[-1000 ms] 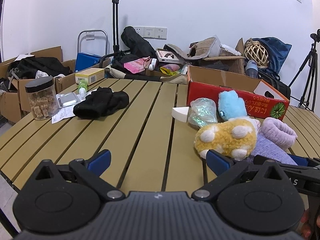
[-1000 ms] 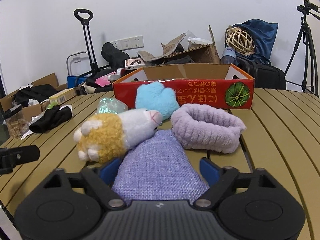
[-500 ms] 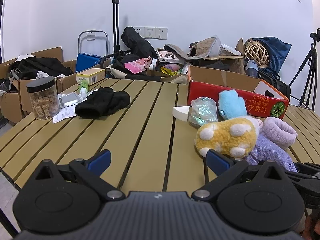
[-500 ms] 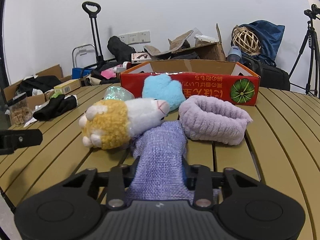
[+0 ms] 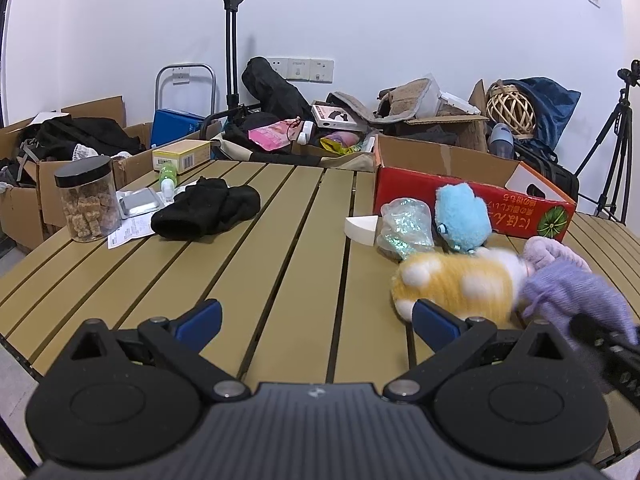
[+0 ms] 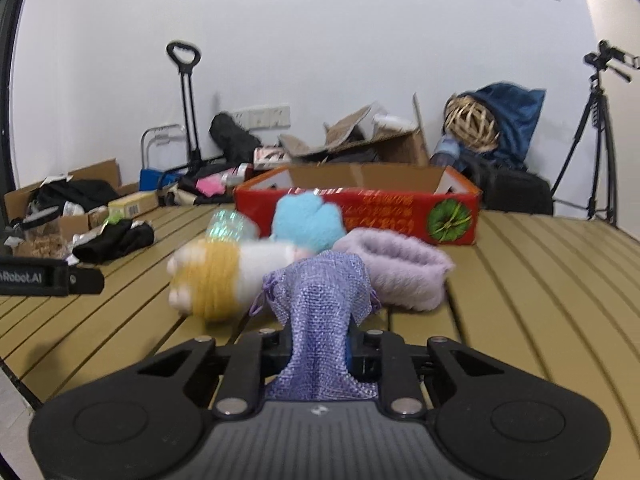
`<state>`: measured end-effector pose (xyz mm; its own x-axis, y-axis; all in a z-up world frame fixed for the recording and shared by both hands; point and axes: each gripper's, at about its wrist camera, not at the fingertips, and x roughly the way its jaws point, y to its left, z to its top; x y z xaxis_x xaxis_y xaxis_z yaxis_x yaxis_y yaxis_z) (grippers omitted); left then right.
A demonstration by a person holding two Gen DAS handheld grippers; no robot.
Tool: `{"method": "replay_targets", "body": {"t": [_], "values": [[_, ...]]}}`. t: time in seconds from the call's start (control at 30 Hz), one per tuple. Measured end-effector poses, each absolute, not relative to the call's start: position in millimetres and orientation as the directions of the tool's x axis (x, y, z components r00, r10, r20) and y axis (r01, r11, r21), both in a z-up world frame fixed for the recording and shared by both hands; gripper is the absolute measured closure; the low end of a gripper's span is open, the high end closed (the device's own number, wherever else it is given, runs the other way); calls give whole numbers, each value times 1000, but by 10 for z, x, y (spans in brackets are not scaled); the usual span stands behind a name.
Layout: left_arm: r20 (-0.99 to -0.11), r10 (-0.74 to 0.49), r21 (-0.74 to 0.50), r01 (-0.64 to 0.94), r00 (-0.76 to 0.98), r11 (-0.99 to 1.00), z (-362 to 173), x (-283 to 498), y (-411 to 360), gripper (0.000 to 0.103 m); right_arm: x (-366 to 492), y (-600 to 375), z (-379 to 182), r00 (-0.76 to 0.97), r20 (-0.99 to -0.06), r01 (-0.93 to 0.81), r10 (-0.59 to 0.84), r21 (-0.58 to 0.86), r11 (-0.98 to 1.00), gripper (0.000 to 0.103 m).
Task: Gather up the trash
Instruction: 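Move the right tool to the lavender sachet and close on it, then close the left gripper on the yellow-white plush sheep while the right tool holds the sachet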
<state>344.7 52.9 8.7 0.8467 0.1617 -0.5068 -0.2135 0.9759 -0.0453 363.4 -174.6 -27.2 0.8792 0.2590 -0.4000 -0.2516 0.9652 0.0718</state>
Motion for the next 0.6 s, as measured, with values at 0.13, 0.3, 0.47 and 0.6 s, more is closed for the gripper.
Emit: {"method": "replay_targets", "body": {"t": [0.13, 0.3, 0.47, 0.6], "values": [[-505, 142, -64, -201, 851, 978, 90, 3442, 534, 0, 3523, -1924, -168, 913, -347, -203, 215, 70, 977, 85], [-501, 116, -72, -175, 858, 982, 80, 3459, 483, 0, 3464, -2155, -84, 936, -310, -150, 168, 84, 985, 85], [-482, 83, -51, -123, 872, 991, 60, 3477, 367, 0, 3439, -2332, -64, 943, -303, -113, 134, 87, 990, 85], [-476, 44, -24, -62, 878, 998, 26, 3517, 227, 0, 3369, -2468, -61, 949, -295, -87, 110, 91, 992, 85]]}}
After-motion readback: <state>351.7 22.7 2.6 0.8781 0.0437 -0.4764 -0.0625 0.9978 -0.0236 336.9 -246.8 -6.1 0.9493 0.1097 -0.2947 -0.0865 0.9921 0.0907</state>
